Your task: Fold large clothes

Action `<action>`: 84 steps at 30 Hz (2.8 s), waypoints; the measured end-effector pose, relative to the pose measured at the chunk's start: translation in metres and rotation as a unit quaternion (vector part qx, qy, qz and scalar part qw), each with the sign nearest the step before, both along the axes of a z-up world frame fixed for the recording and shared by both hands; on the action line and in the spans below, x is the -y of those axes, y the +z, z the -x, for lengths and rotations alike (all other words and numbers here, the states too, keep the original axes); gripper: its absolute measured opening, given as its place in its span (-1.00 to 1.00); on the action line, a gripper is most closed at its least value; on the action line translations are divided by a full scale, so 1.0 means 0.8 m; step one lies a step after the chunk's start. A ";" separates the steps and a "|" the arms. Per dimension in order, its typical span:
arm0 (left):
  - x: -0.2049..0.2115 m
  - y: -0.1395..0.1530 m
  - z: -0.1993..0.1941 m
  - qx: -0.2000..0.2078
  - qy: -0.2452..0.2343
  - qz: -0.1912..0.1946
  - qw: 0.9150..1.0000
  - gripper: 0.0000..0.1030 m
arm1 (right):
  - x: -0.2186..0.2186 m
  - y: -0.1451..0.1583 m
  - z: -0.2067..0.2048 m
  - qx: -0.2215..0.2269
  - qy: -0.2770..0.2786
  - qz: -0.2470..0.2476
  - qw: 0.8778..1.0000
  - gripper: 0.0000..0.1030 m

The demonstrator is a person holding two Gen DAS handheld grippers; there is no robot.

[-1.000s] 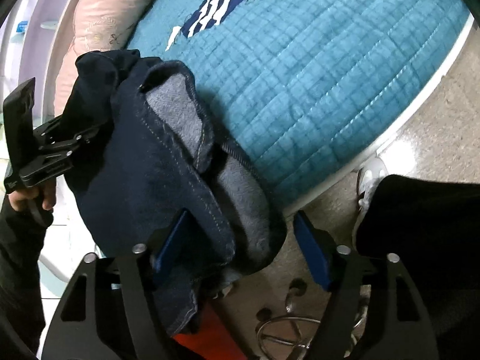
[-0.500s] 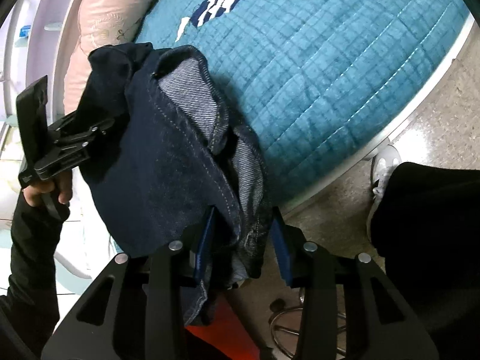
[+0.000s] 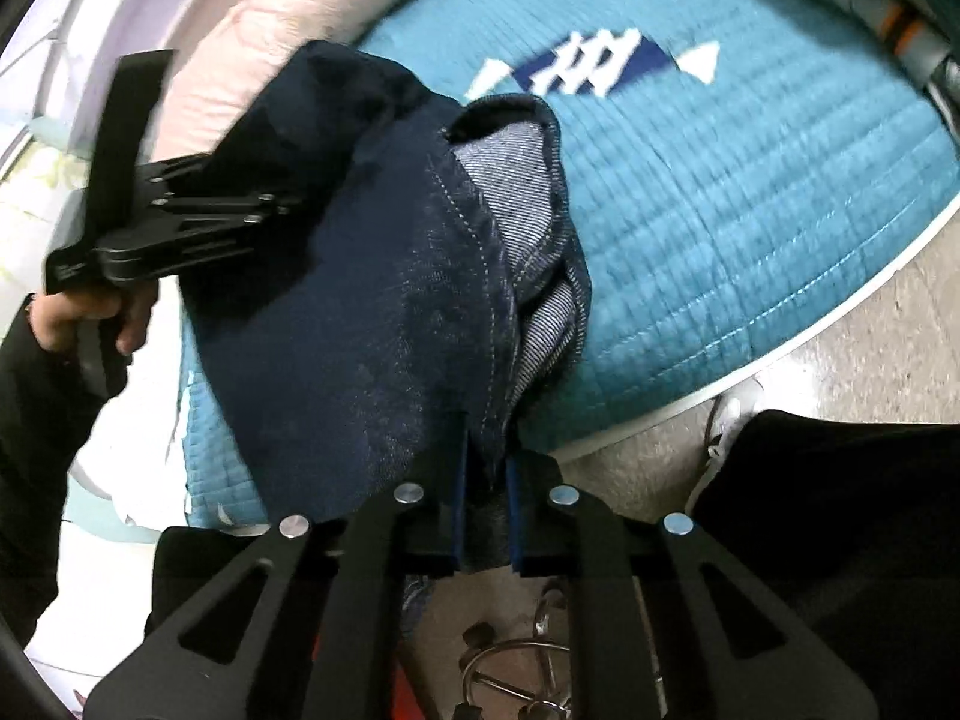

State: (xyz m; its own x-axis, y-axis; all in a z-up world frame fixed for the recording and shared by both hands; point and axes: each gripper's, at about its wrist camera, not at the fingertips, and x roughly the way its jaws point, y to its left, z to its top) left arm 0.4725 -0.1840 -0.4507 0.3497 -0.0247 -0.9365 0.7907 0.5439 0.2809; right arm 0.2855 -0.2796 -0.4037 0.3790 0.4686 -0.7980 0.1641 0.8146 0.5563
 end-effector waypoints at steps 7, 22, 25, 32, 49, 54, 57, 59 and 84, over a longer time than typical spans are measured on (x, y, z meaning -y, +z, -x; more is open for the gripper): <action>0.002 0.034 0.022 0.014 0.002 0.021 1.000 -0.15 | -0.001 0.046 0.016 0.031 0.008 0.012 0.999 -0.83; 0.070 0.125 0.034 0.052 0.003 0.079 0.995 -0.25 | 0.080 0.133 0.036 0.112 -0.037 0.035 0.992 -0.83; 0.110 0.153 0.027 0.067 -0.013 0.092 0.993 -0.26 | 0.118 0.155 0.030 0.134 -0.059 0.034 0.989 -0.83; 0.236 0.244 -0.012 0.096 -0.067 0.119 0.986 -0.27 | 0.214 0.228 0.019 0.187 -0.101 0.025 0.977 -0.83; 0.563 0.263 -0.067 0.066 -0.202 0.074 0.974 -0.26 | 0.484 0.247 0.006 0.160 -0.197 -0.091 0.963 -0.82; 0.600 0.193 -0.090 0.070 -0.199 0.041 0.977 -0.17 | 0.533 0.186 -0.013 0.110 -0.218 -0.065 0.968 -0.83; 0.604 0.157 -0.095 0.124 -0.196 0.034 0.972 0.10 | 0.533 0.164 -0.025 0.087 -0.214 0.022 0.973 -0.82; 0.606 0.143 -0.097 0.152 -0.186 0.039 0.970 0.28 | 0.528 0.156 -0.035 0.083 -0.204 0.076 0.973 -0.81; 0.527 0.155 -0.097 0.146 -0.124 0.113 0.975 0.62 | 0.455 0.113 -0.099 0.081 -0.109 0.191 0.972 -0.50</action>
